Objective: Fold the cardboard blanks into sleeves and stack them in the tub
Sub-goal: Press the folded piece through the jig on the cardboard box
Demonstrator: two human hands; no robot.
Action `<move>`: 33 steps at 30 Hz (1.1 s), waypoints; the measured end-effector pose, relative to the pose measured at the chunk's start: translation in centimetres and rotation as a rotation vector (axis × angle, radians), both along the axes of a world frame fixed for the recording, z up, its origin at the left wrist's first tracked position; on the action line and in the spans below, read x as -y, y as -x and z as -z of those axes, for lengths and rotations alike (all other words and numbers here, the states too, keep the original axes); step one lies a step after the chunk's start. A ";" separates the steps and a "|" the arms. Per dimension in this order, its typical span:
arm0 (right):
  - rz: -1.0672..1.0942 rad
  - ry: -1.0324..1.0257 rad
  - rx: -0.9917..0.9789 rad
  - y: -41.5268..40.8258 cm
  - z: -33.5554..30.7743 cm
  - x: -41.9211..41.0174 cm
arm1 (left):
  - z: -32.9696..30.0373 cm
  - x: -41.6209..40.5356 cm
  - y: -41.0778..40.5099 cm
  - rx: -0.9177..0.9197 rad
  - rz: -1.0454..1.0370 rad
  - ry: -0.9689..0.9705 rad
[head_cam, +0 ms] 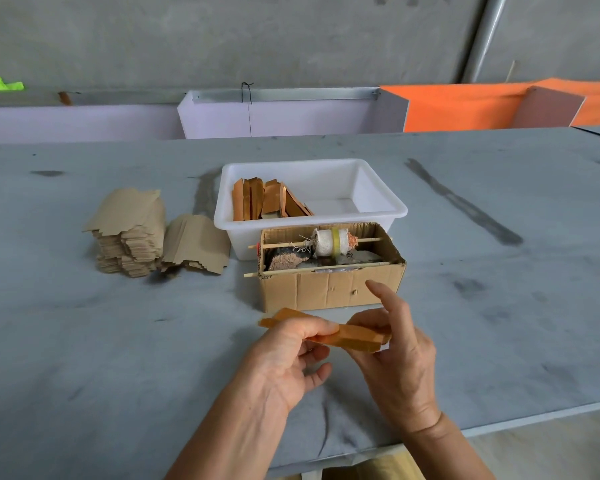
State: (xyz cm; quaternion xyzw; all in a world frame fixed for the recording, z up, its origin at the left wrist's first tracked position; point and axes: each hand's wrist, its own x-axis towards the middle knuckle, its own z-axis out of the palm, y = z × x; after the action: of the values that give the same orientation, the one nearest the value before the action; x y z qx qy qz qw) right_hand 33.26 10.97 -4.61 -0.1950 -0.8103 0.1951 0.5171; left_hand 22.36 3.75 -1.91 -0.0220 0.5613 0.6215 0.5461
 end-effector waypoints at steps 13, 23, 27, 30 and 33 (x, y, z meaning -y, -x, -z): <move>-0.270 1.200 -0.378 0.0 0.8 0.8 | 0.7 -0.5 0.2 0.054 -0.360 -0.195; -0.280 1.431 -0.397 1.4 -1.0 1.9 | 1.1 -0.2 -0.8 -0.090 -0.371 -0.307; -0.283 1.461 -0.372 1.7 -1.4 1.8 | 1.2 -0.3 -0.8 -0.123 -0.424 -0.331; -0.323 1.524 -0.408 1.9 -1.6 1.9 | 1.1 -0.6 -0.9 -0.091 -0.453 -0.387; -0.330 1.525 -0.396 1.6 -1.7 1.5 | 1.1 -0.5 -0.6 -0.008 -0.467 -0.390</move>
State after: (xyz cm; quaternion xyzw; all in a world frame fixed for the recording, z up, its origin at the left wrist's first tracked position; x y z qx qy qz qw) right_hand 31.64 9.43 -2.86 -0.3340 -0.3655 0.7995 0.3401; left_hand 22.91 4.24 -2.98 -0.0427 0.4132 0.8263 0.3804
